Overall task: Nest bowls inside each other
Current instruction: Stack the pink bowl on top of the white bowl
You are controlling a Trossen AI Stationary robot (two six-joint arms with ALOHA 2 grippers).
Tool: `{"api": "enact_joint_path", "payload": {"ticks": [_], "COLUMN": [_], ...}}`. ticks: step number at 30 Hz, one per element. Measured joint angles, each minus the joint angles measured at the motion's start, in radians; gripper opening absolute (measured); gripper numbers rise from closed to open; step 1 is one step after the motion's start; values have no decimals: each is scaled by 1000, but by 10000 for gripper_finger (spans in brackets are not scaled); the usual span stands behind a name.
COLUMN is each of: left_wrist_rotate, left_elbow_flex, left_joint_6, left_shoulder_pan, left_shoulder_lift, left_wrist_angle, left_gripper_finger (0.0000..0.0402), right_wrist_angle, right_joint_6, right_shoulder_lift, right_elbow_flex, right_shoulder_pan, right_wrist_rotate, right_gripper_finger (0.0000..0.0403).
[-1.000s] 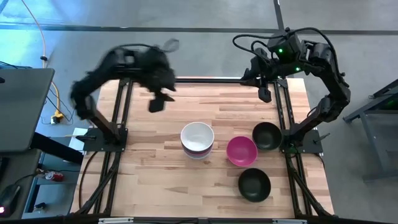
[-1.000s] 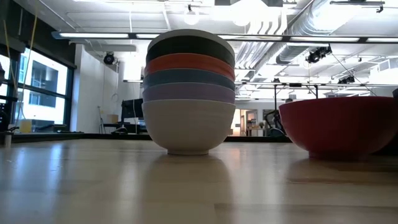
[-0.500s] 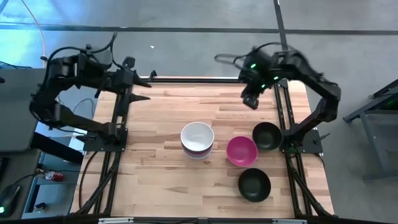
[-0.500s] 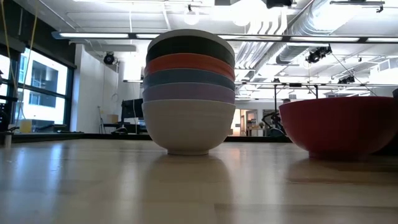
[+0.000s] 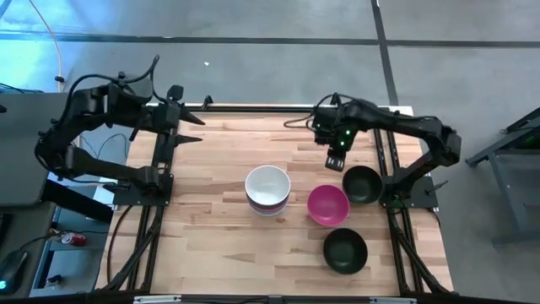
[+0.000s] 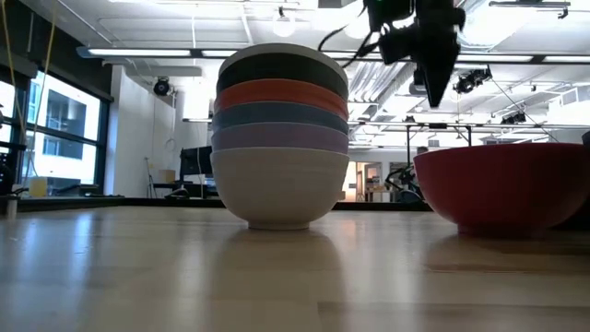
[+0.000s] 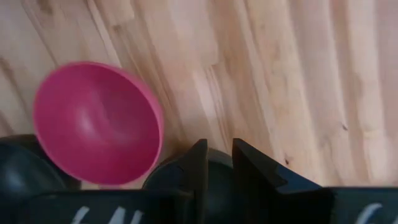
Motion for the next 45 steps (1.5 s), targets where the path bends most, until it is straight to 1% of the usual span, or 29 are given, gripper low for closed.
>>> {"api": "enact_joint_path", "payload": {"ticks": [7, 15, 20, 23, 28, 34, 45], "left_wrist_rotate": [0, 1, 1, 1, 1, -1, -4], "left_elbow_flex": [-25, -25, -25, -25, -25, -25, -25], "left_joint_6": [-12, -50, -78, -97, -119, -130, -129], "left_shoulder_pan": [0, 0, 0, 0, 0, 0, 0], "left_shoulder_lift": [-63, -132, -159, -163, -161, -158, -149], "left_wrist_angle": [3, 41, 60, 60, 60, 60, 60], "left_gripper_finger": [187, 186, 186, 186, 186, 186, 186], "right_wrist_angle": [166, 344, 450, 494, 531, 575, 592], "right_joint_6": [-10, -31, -44, -43, -8, 27, 70], "right_shoulder_lift": [-59, -186, -251, -267, -264, -264, -263], "right_elbow_flex": [-202, -393, -489, -532, -565, -571, -571], "right_shoulder_pan": [61, 149, 181, 191, 196, 196, 197], "right_wrist_rotate": [-4, 19, 54, 56, 30, -50, -80], "right_gripper_finger": [66, 66, 66, 66, 66, 66, 66]}}
